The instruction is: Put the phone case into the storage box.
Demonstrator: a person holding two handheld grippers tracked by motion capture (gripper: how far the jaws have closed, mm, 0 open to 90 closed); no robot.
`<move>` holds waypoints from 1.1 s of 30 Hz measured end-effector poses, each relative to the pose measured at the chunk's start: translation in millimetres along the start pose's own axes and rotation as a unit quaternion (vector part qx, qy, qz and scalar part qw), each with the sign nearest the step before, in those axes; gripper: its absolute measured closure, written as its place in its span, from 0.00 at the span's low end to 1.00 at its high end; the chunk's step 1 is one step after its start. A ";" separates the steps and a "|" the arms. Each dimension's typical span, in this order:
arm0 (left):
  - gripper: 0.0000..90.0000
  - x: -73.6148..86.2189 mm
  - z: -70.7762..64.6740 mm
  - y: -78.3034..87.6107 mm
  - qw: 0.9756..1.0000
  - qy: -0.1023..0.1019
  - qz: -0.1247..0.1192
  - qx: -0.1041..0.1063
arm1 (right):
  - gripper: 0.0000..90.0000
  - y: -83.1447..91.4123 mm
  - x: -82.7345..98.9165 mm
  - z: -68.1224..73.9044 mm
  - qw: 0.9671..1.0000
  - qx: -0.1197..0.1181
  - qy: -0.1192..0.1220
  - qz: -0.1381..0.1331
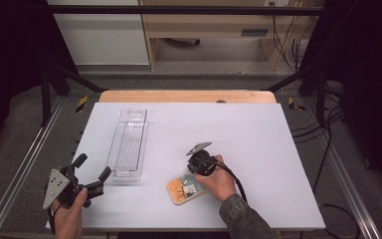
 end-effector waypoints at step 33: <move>0.02 -3.1 -29.8 -8.4 0.998 -0.039 0.041 0.012 | 0.16 113.1 70.8 -67.1 0.943 0.076 -0.125 -0.300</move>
Point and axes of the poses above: each handheld gripper's, and its own axes: y roughly backward along the jaws, x roughly out of its underside, z roughly to its left, the point moved 8 cm from there along -y, roughly forward along the jaws, and after that the axes turned 14 degrees about z, right-handed, at the moved point
